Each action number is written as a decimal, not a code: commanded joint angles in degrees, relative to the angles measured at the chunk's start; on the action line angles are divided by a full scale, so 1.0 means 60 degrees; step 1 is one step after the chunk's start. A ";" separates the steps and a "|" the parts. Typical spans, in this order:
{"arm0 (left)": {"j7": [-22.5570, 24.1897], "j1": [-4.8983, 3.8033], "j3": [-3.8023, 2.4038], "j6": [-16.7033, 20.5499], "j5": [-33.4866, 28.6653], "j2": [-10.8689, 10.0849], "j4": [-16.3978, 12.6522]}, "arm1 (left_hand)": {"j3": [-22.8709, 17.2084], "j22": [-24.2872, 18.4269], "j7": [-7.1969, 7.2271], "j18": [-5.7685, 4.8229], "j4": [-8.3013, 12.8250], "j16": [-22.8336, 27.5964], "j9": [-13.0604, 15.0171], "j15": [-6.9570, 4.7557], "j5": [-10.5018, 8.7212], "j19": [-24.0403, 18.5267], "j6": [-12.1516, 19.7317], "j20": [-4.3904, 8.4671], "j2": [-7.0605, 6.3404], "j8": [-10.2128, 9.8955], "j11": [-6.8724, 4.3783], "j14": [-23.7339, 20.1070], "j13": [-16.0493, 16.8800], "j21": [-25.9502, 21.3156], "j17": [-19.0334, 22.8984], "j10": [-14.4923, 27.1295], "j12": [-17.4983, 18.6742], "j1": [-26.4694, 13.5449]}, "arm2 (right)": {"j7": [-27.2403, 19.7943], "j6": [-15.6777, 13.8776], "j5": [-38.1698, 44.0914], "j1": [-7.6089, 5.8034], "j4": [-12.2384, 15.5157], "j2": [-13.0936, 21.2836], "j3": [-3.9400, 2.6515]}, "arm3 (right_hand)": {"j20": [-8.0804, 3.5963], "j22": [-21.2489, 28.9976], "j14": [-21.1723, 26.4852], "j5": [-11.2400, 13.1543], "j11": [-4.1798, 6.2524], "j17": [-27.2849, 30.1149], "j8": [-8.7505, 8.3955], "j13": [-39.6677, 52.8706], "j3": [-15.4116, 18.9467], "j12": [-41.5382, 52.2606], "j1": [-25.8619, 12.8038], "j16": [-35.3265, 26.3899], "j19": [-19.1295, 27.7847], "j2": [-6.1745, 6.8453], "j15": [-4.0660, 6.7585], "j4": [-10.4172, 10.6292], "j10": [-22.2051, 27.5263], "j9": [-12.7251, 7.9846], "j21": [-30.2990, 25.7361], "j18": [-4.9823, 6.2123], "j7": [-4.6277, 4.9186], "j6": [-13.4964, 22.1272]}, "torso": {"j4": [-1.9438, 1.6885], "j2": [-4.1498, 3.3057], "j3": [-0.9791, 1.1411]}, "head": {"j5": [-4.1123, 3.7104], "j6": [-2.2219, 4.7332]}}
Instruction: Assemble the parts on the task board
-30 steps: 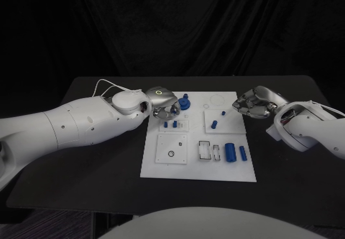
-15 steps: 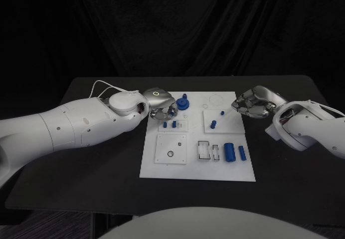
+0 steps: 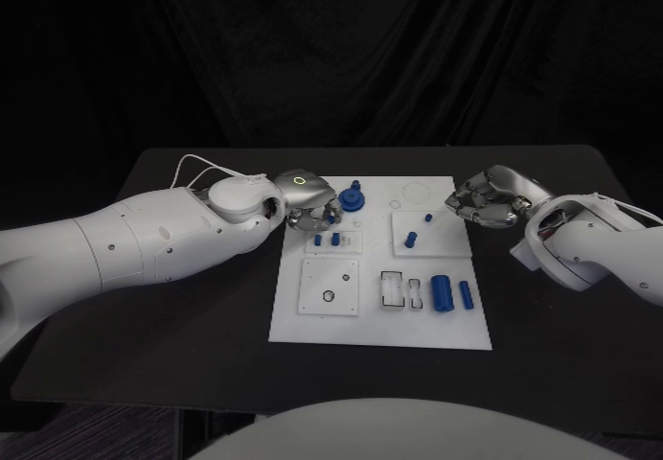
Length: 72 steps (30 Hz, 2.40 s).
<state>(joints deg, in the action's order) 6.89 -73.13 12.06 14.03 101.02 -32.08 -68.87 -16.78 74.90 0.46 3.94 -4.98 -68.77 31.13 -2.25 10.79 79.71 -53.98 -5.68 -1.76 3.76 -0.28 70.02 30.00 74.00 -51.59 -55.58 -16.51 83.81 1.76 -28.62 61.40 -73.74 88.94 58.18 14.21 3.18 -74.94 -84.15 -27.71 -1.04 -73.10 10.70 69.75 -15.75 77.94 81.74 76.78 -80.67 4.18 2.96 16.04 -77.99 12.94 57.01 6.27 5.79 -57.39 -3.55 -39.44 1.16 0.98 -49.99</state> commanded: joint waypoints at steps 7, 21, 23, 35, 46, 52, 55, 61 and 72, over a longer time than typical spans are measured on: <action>-0.0104 0.0014 0.0004 -0.0201 -0.0005 -0.0040 0.0008 | 0.0045 0.1619 0.0330 0.0006 -0.0247 0.0225 -0.0408 0.0213 -0.0547 -0.0271 0.1155 -0.0045 -0.0163 -0.0059 0.0277 -0.0326 -0.0024 -0.0411 0.0320 0.0941 0.0501 -0.0249 | 0.0154 0.0069 0.0013 0.0023 0.0001 0.0011 -0.0005 | 0.0008 -0.1131 -0.0134 0.0051 -0.0004 0.0013 -0.0059 -0.0017 -0.0037 -0.0062 0.0081 -0.0058 0.0051 0.0002 -0.0017 0.0000 0.0037 0.0015 -0.0039 -0.0018 0.0007 0.0102 | 0.0002 -0.0008 -0.0003 | 0.0012 -0.0001; 0.0380 0.0020 0.0005 0.1910 -0.0006 -0.0669 -0.0143 | 0.0534 0.1505 0.2371 0.0089 -0.0445 0.0464 -0.2707 0.0561 -0.0702 -0.0518 0.6128 -0.0170 -0.0286 -0.0221 0.0715 -0.0778 0.0187 -0.0992 0.0818 0.3109 0.0788 -0.0052 | -0.0015 -0.0098 0.0015 0.0020 0.0134 0.0185 -0.0005 | 0.0011 -0.1138 -0.0134 0.0058 -0.0007 0.0009 -0.0058 -0.0004 -0.0035 -0.0054 0.0084 -0.0055 0.0043 0.0018 -0.0021 -0.0004 0.0031 0.0020 -0.0011 -0.0024 0.0007 0.0099 | -0.0001 -0.0002 -0.0003 | 0.0035 -0.0001; 0.0524 0.0021 0.0005 0.2561 -0.0006 -0.0884 -0.0215 | 0.0615 0.1426 0.2455 0.0145 -0.0490 0.0745 -0.3182 0.0587 -0.0676 -0.0722 0.6663 -0.0193 -0.0267 -0.0286 0.0741 -0.1117 0.0127 -0.1324 0.1244 0.3431 0.0816 0.0009 | -0.0004 -0.0084 0.0023 0.0016 0.0181 0.0244 -0.0006 | 0.0012 -0.1135 -0.0130 0.0062 -0.0007 0.0019 -0.0054 -0.0026 -0.0033 -0.0067 0.0088 -0.0063 0.0047 0.0030 -0.0022 -0.0010 0.0046 0.0023 -0.0024 -0.0021 0.0006 0.0093 | -0.0001 -0.0002 -0.0006 | 0.0015 -0.0001; 0.2298 0.0029 0.0008 0.3886 -0.2988 -0.2692 -0.1088 | 0.0565 -0.1417 0.0790 0.0979 -0.1944 0.7583 -0.2526 0.0226 0.0300 -0.8415 0.2255 0.0109 0.0528 0.0300 0.0164 -0.6227 -0.0168 -1.0359 0.4178 0.4403 -0.0760 -0.0883 | 0.0869 0.0743 0.1231 -0.0833 0.0544 0.0477 -0.0010 | 0.0360 -0.0069 0.1442 0.0594 -0.0434 0.2094 -0.0261 -0.4612 -0.0340 -0.4065 0.0599 -0.2060 0.1889 0.0709 -0.0422 -0.0043 0.5211 0.0102 -0.4330 0.0575 0.0341 0.0360 | -0.0033 0.0004 -0.0031 | -0.0240 -0.0001; 0.5675 0.0660 0.0009 -0.0008 -1.1896 -0.3835 -0.2051 | 0.2963 -0.7019 0.1368 0.0908 -0.1972 1.1425 -0.4647 0.0903 0.1156 -1.2282 0.6928 -0.0514 0.1403 -0.0353 -0.0121 -1.1581 -0.4420 -1.1899 0.8480 0.8688 0.2305 -0.2062 | 0.1346 0.1600 0.4374 -0.1050 0.0583 0.0133 -0.0008 | 0.0768 -0.0245 0.1570 0.1641 -0.0979 0.1924 -0.0710 -0.6688 0.0058 -0.6770 0.0595 -0.1743 0.1773 0.1163 -0.0869 -0.0027 0.7347 -0.0081 -0.4052 0.0487 0.0355 0.1141 | -0.0058 0.0012 -0.0076 | -0.0931 -0.0001; 0.6125 0.0917 0.0009 -0.0769 -1.3439 -0.4048 -0.2627 | 0.4531 -0.9119 0.1944 0.0992 -0.1946 1.1462 -0.5014 0.1027 -0.0661 -1.2833 0.7876 -0.0671 0.2223 -0.0456 -0.0644 -1.1670 -0.4909 -1.1988 0.8599 0.9157 0.2617 -0.2556 | 0.1409 0.1821 0.4808 -0.0789 0.0486 0.0112 -0.0008 | 0.0805 -0.0471 0.1381 0.1265 -0.1006 0.1724 -0.0838 -0.7381 0.0303 -0.7145 0.0928 -0.1436 0.1465 0.1083 -0.0872 -0.0085 0.7111 -0.0238 -0.3536 0.0447 0.0232 0.1174 | -0.0157 0.0027 -0.0123 | -0.1389 -0.0001; 0.6311 0.1002 0.0010 -0.1095 -1.3882 -0.4184 -0.2991 | 0.5034 -0.9677 0.1633 0.1032 -0.1966 1.1462 -0.4989 0.0861 -0.1095 -1.2892 0.7658 -0.0564 0.2459 -0.0431 -0.0592 -1.1670 -0.4924 -1.2029 0.8599 0.9142 0.2579 -0.2769 | 0.1400 0.1863 0.4929 -0.0635 0.0357 0.0069 -0.0008 | 0.0812 -0.0560 0.1251 0.1229 -0.1015 0.1634 -0.0887 -0.7612 0.0416 -0.7237 0.0874 -0.1310 0.1291 0.1048 -0.0885 -0.0010 0.6985 -0.0296 -0.3232 0.0400 0.0188 0.1203 | -0.0281 0.0035 -0.0206 | -0.1593 -0.0001; 0.6530 0.1048 0.0009 -0.1223 -1.4120 -0.4460 -0.3518 | 0.5301 -1.0891 0.1479 0.1012 -0.1943 1.1462 -0.4974 0.0656 -0.0905 -1.3120 0.7503 -0.0328 0.2553 -0.0415 -0.0493 -1.1670 -0.4910 -1.2150 0.8599 0.9102 0.2512 -0.2569 | 0.1327 0.1841 0.4994 -0.0488 0.0244 -0.0084 -0.0008 | 0.0806 -0.0647 0.1084 0.1301 -0.0991 0.1594 -0.0893 -0.8021 0.0604 -0.7366 0.0705 -0.1207 0.1049 0.0958 -0.0871 0.0056 0.6525 -0.0363 -0.2861 0.0347 0.0192 0.1122 | -0.0493 0.0024 -0.0475 | -0.1736 0.0026; 0.6662 0.1061 0.0008 -0.1292 -1.4193 -0.4640 -0.3878 | 0.5434 -1.1182 0.1373 0.0928 -0.1938 1.1462 -0.4966 0.0646 -0.0458 -1.3144 0.7399 -0.0214 0.2598 -0.0409 -0.0319 -1.1670 -0.4889 -1.2164 0.8599 0.9035 0.2422 -0.2114 | 0.1282 0.1842 0.5014 -0.0298 -0.0027 -0.0415 -0.0008 | 0.0764 -0.0683 0.0989 0.1131 -0.0945 0.1616 -0.0911 -0.8472 0.0589 -0.7625 0.0752 -0.1182 0.0916 0.0898 -0.0824 0.0020 0.6027 -0.0429 -0.2715 0.0323 0.0224 0.1069 | -0.0648 0.0036 -0.0861 | -0.1852 0.0167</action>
<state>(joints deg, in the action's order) 38.47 -66.81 12.18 7.75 17.55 -60.08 -91.93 15.47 7.83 9.09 9.78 -16.67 -0.20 1.29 1.22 7.90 0.84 -9.54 -7.15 13.78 1.16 -2.53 0.02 0.60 1.30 -0.06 -1.34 -1.77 70.70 8.79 -17.87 90.44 -75.75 89.02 55.72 14.19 7.73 -74.93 -77.80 -20.61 -6.73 -63.46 5.42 18.98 -12.32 32.43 86.25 69.48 -74.69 9.94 -1.97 16.44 -41.55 10.44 40.41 8.87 7.12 -50.75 -7.10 -39.22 -3.14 -10.05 -49.14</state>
